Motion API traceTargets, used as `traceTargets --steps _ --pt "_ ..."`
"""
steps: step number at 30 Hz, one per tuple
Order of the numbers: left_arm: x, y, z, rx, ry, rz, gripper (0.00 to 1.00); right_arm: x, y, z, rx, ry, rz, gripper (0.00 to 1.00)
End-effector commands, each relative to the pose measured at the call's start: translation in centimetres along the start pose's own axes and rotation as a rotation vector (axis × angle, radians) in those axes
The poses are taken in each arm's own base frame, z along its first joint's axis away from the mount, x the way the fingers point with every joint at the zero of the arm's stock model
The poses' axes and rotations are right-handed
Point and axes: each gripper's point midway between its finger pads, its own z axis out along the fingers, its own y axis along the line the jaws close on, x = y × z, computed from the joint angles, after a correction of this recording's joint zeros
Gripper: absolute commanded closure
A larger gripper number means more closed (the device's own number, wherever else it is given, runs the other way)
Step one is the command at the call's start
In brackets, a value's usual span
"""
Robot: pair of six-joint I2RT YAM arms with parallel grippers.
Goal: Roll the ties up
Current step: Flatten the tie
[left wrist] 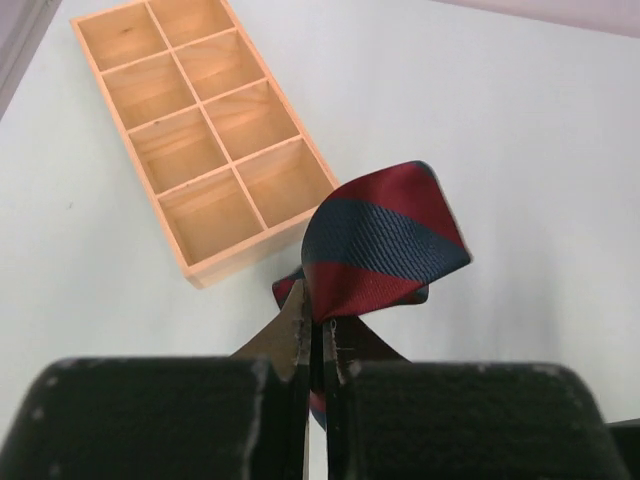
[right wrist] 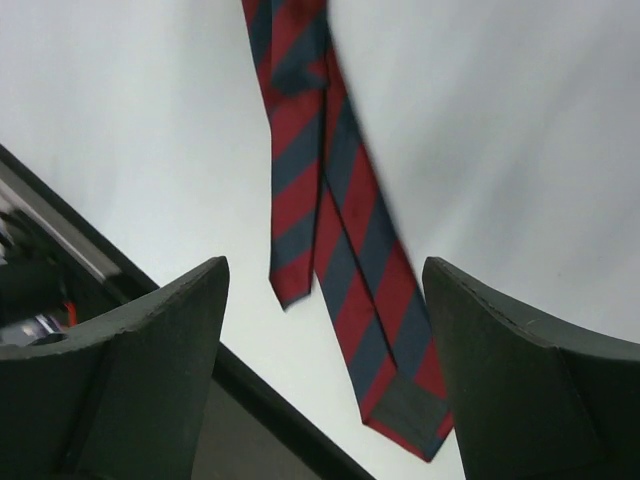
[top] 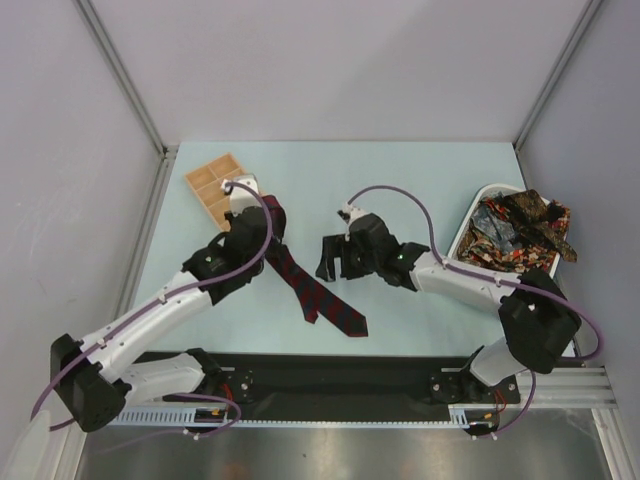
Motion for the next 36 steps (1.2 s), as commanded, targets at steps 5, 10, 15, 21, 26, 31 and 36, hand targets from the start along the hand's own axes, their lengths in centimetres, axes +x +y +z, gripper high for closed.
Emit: traceTargets --steps 5,10,15,21,26,31,36 --pt "-0.3 0.7 -0.8 -0.041 0.155 0.011 1.00 3.1 0.8 1.7 0.065 0.035 -0.226 0.18" --pt "0.1 0.8 -0.8 -0.027 0.175 0.000 1.00 5.8 1.1 3.8 0.189 0.138 -0.351 0.12" --pt "0.3 1.3 -0.5 0.010 0.213 -0.019 1.00 7.4 0.1 6.1 0.305 0.204 -0.438 0.08" --pt "0.5 2.1 -0.1 -0.001 0.224 -0.029 1.00 9.6 -1.8 7.0 0.393 0.282 -0.453 0.23" --pt "0.5 2.4 -0.2 -0.011 0.228 -0.013 1.00 11.5 -3.2 6.7 0.377 0.336 -0.435 0.52" --pt "1.4 2.4 -0.1 -0.014 0.261 0.009 1.00 12.4 -5.9 5.5 0.397 0.396 -0.421 0.75" --pt "1.8 2.3 0.0 -0.007 0.279 0.019 1.00 12.3 -7.6 4.0 0.380 0.464 -0.394 1.00"
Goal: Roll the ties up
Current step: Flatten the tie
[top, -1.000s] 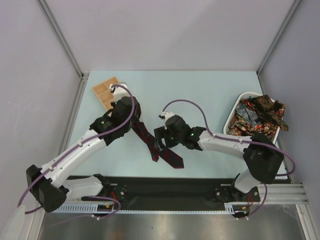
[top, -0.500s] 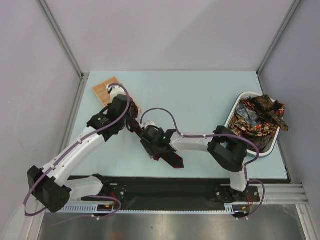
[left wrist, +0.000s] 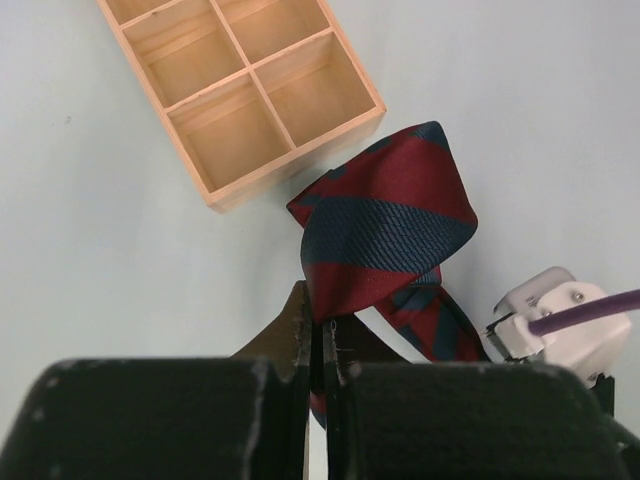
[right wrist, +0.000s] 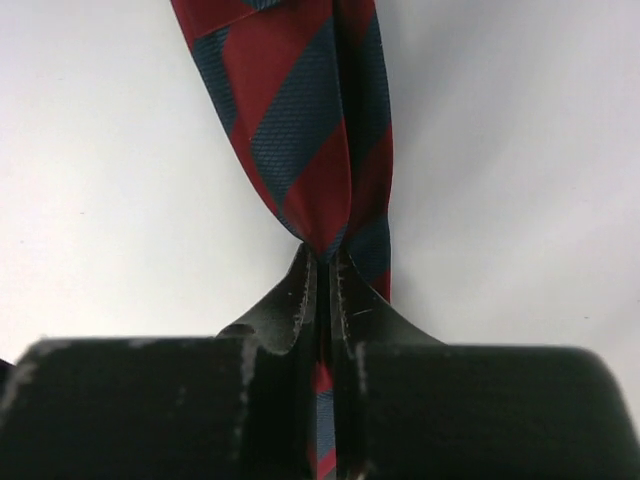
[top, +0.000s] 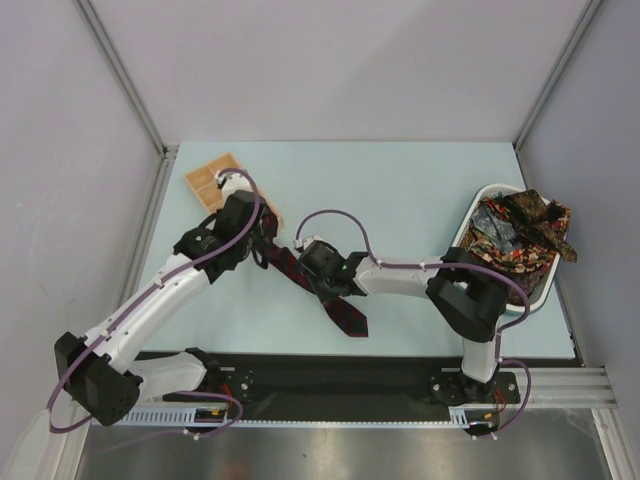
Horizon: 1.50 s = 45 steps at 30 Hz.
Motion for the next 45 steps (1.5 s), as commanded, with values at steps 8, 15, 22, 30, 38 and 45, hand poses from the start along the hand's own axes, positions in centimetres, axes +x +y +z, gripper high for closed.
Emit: traceTargets --steps 8,15,22,30,38,45 --pt "0.9 -1.6 -1.0 0.121 0.065 0.015 1.00 4.3 -10.7 -3.0 0.198 0.242 0.020 1.00" --pt "5.8 -3.2 -1.9 0.262 0.249 0.050 1.00 0.5 -20.1 -5.8 0.318 0.185 0.195 1.00" --pt "10.3 -5.2 -3.0 0.419 0.421 0.034 1.00 -1.3 -26.3 -7.3 0.450 0.203 0.091 1.00" --pt "13.6 -8.3 -7.6 0.686 0.625 -0.047 0.99 -4.2 -29.6 -9.7 0.436 0.130 0.132 1.00" --pt "17.9 -10.7 -8.8 0.869 0.836 -0.211 1.00 -6.5 -34.6 -9.9 0.531 0.142 0.152 1.00" --pt "20.1 -11.4 -7.3 0.900 0.896 -0.267 1.00 -8.0 -37.3 -7.4 0.534 0.164 0.152 1.00"
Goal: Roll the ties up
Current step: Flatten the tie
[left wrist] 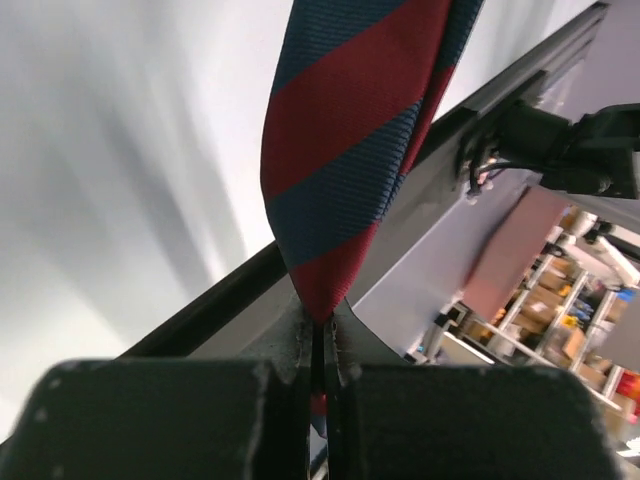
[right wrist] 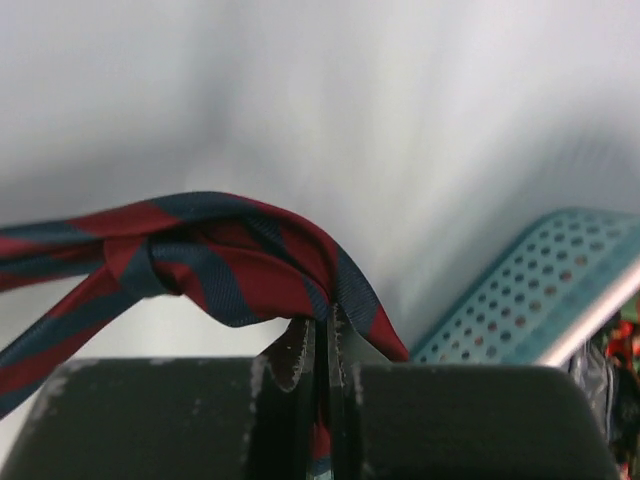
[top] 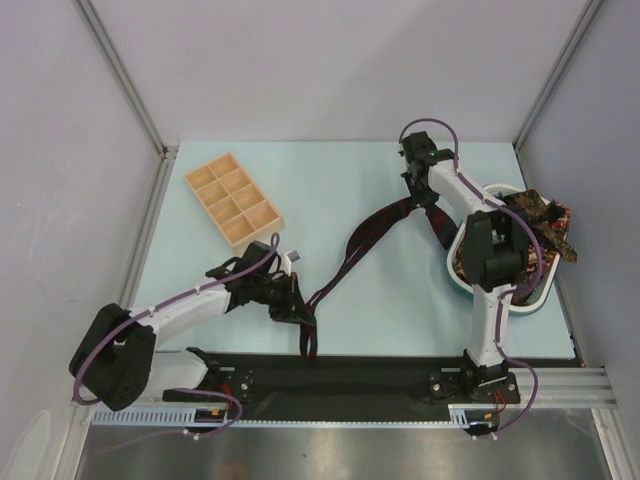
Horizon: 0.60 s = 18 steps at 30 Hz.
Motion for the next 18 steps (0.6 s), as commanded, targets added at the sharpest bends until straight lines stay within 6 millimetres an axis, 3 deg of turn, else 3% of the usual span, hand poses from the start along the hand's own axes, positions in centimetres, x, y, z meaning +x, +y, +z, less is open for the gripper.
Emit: traceTargets --steps 1,5,7,9,11,12,13,14,15,16,18 --pt "-0.4 -1.9 0.4 0.131 0.011 -0.001 1.00 -1.8 -0.9 1.4 0.019 0.006 -0.026 1.00" --pt "0.6 -0.4 1.5 0.135 0.051 -0.039 1.00 -2.9 -0.7 3.3 0.025 0.033 -0.042 1.00" --pt "1.2 0.9 2.1 0.118 0.075 -0.063 1.00 -3.4 -0.3 4.5 0.015 0.036 -0.043 0.90" --pt "1.1 1.4 2.5 0.120 0.079 -0.063 1.00 -4.1 -0.5 5.1 0.033 0.024 -0.034 0.75" --pt "1.2 2.9 2.9 0.069 0.084 -0.072 0.93 -4.1 -0.2 6.2 0.040 0.028 -0.026 0.66" --pt "1.0 3.2 3.0 0.046 0.080 -0.062 0.90 -4.1 -0.5 6.5 0.065 0.027 -0.012 0.55" --pt "0.3 3.5 2.9 0.016 0.049 -0.031 0.79 -4.2 -0.7 6.6 0.074 0.022 -0.002 0.52" --pt "0.4 3.8 2.7 -0.006 0.052 -0.031 0.76 -4.4 -0.8 6.6 0.080 0.009 0.009 0.42" --pt "0.3 3.7 2.6 -0.012 0.044 -0.023 0.72 -4.7 -1.0 6.4 0.084 -0.006 0.020 0.16" --pt "-0.4 3.2 2.1 -0.009 0.019 0.001 0.65 -4.8 -1.0 6.4 0.085 -0.019 0.041 0.07" --pt "-0.8 3.7 1.6 -0.049 -0.001 0.002 0.62 -5.2 -1.2 5.9 0.076 -0.050 0.078 0.06"
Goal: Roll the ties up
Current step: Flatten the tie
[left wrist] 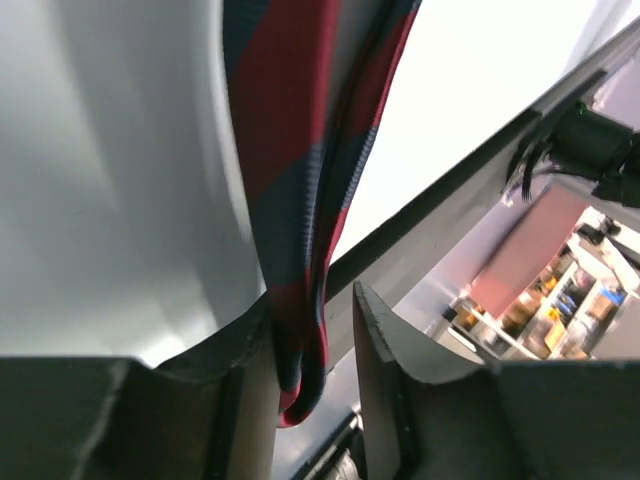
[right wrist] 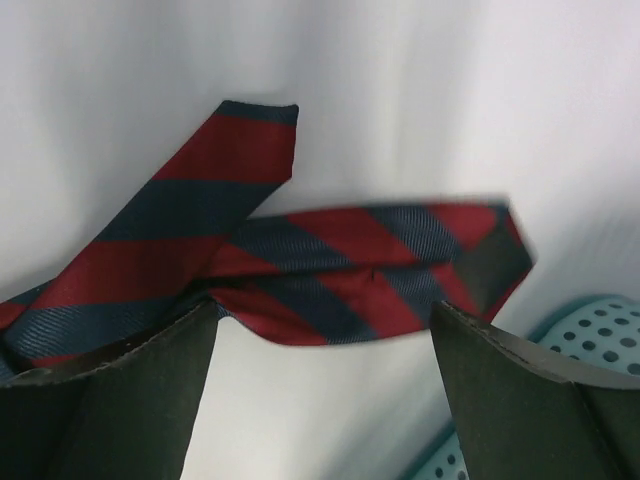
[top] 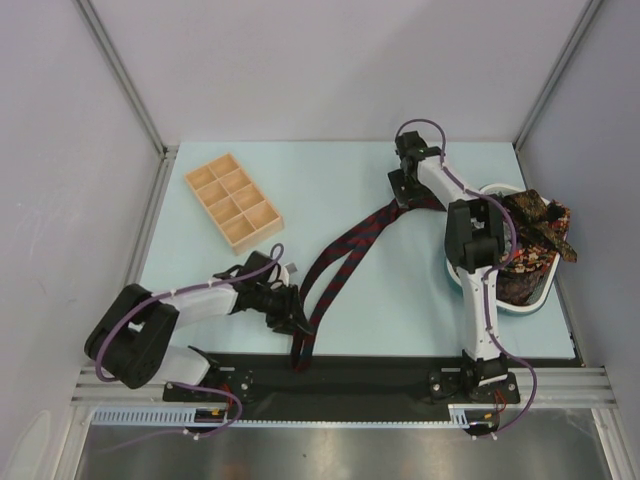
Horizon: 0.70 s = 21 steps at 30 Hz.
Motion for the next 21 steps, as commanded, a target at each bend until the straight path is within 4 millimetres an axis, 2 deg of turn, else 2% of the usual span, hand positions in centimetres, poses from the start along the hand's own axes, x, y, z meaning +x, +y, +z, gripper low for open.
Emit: traceTargets --steps 1,5,7,8,10,11,12,13,14,15,16,18,19,20,21 --pt "-2.3 -1.1 -1.7 -0.019 -0.091 0.086 0.62 -2.4 -1.4 -1.8 0.016 -0.110 0.112 0.06" --pt "-2.9 -0.4 -3.2 -0.039 -0.125 0.070 0.61 -2.7 -0.6 -3.4 -0.078 -0.170 0.210 0.09" --pt "-4.1 -0.1 -4.4 -0.063 -0.173 0.088 0.60 -2.5 0.2 -4.1 -0.158 -0.186 0.248 0.13" --pt "-4.2 0.0 -4.7 -0.068 -0.179 0.082 0.58 -3.1 0.4 -4.6 -0.182 -0.218 0.288 0.14" --pt "-5.3 -0.5 -5.7 -0.082 -0.230 0.100 0.52 -2.3 0.4 -5.8 -0.212 -0.244 0.325 0.14" --pt "-5.1 -0.1 -6.1 -0.115 -0.228 0.085 0.50 -3.1 0.1 -6.4 -0.214 -0.292 0.347 0.14" --pt "-5.6 0.2 -6.5 -0.138 -0.254 0.092 0.46 -2.4 -0.4 -6.9 -0.192 -0.295 0.401 0.14" --pt "-6.2 0.1 -7.1 -0.137 -0.279 0.090 0.36 -2.3 -0.9 -7.0 -0.181 -0.305 0.430 0.14" --pt "-6.1 0.2 -7.4 -0.140 -0.281 0.080 0.30 -2.6 -1.2 -7.2 -0.181 -0.328 0.462 0.15" --pt "-6.3 0.2 -7.6 -0.137 -0.289 0.079 0.24 -2.7 -1.4 -7.3 -0.181 -0.332 0.533 0.21" --pt "-6.9 0.1 -8.4 -0.143 -0.320 0.084 0.13 -2.7 -1.5 -7.3 -0.187 -0.331 0.583 0.24" --pt "-7.4 0.1 -9.2 -0.173 -0.349 0.090 0.11 -2.5 -1.4 -6.9 -0.226 -0.309 0.642 0.32" --pt "-8.2 -0.1 -10.0 -0.201 -0.394 0.112 0.10 -2.7 -1.6 -6.5 -0.214 -0.290 0.759 0.34" --pt "-8.4 -0.1 -10.4 -0.218 -0.405 0.114 0.09 -2.1 -1.5 -6.0 -0.199 -0.255 0.784 0.35" --pt "-8.8 -0.3 -10.8 -0.228 -0.425 0.131 0.09 -2.2 -1.3 -5.9 -0.205 -0.241 0.804 0.32"
